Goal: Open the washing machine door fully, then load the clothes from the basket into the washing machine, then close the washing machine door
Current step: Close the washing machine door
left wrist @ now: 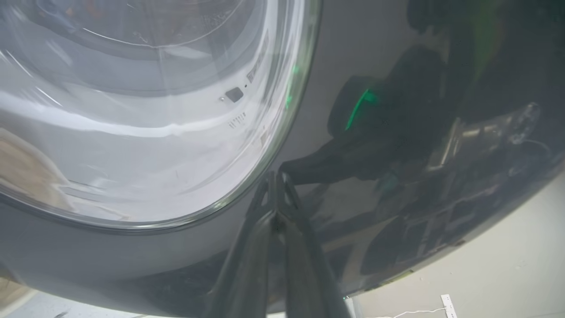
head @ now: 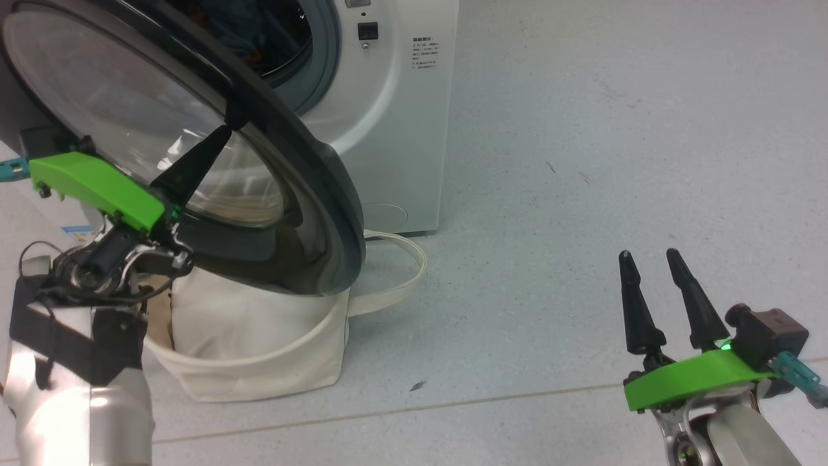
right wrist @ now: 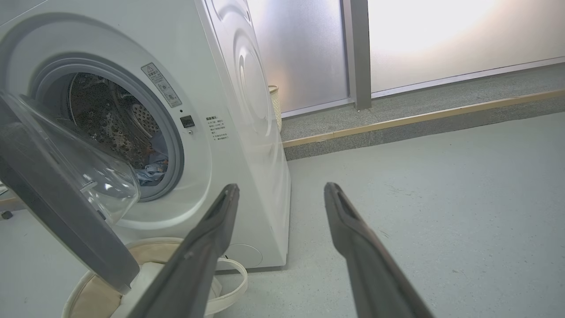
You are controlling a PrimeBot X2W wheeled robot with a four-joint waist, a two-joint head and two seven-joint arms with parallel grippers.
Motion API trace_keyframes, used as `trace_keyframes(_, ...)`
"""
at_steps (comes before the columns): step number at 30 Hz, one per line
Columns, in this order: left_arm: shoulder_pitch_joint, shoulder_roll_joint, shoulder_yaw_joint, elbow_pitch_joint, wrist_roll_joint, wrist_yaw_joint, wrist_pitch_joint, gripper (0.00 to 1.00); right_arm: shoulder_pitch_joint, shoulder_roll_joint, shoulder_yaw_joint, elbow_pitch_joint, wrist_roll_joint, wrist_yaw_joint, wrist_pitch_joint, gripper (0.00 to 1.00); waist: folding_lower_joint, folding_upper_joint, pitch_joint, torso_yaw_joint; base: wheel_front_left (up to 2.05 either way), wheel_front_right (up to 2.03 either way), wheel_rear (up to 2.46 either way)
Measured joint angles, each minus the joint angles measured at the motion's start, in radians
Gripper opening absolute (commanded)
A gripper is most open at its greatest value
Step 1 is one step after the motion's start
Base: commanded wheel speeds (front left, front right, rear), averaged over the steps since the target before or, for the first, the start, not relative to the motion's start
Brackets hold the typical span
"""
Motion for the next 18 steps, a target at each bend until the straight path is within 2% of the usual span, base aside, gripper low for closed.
trace_keyframes(4,-0.001,0.013,-0.02,0.027,0.024,-0.009,-0.031,0.0,-0.001,0.001,-0.001,-0.002,0.0,0.0,0.0,1.0,-0.0001,0.0,-0.007,0.011,0.0,0.0,0.0)
trace_keyframes(5,-0.001,0.019,-0.031,0.028,0.029,-0.009,-0.038,0.1,-0.001,0.001,0.0,-0.002,0.0,0.0,0.0,1.0,-0.0001,0.0,-0.009,0.017,0.0,0.0,0.0)
trace_keyframes(6,-0.001,0.023,-0.038,0.027,0.032,-0.014,-0.042,0.26,-0.001,0.001,0.0,-0.002,0.0,0.0,0.0,1.0,-0.0001,0.0,-0.012,0.023,0.0,0.0,0.0)
trace_keyframes(7,0.0,0.026,-0.047,0.026,0.032,-0.016,-0.047,0.71,-0.001,0.001,0.0,-0.002,0.0,0.0,0.0,1.0,-0.0001,0.0,-0.016,0.029,0.0,0.0,0.0)
trace_keyframes(8,0.002,0.03,-0.063,0.023,0.035,-0.016,-0.048,1.0,-0.001,0.0,0.001,-0.002,0.0,0.0,0.0,1.0,-0.0001,0.0,-0.02,0.036,0.0,0.0,0.0)
trace_keyframes(11,0.032,0.052,-0.127,-0.019,0.058,-0.016,-0.065,1.0,0.0,0.0,0.003,-0.001,0.001,0.0,0.0,1.0,-0.0001,0.0,-0.035,0.059,0.0,0.0,0.0)
trace_keyframes(13,0.074,0.086,-0.192,-0.065,0.096,-0.016,-0.109,1.0,0.0,-0.003,0.006,0.002,0.001,0.0,0.0,1.0,-0.0001,0.0,-0.047,0.077,0.0,0.0,0.0)
trace_keyframes(16,0.155,0.183,-0.327,-0.117,0.251,-0.017,-0.258,1.0,0.0,-0.008,0.01,0.003,0.004,0.0,0.0,1.0,-0.0001,0.0,-0.065,0.104,0.0,0.0,0.0)
trace_keyframes(18,0.211,0.225,-0.387,-0.118,0.3,-0.016,-0.349,1.0,0.001,-0.01,0.013,0.006,0.011,0.0,0.0,1.0,-0.0002,0.0,-0.079,0.121,0.0,0.0,0.0)
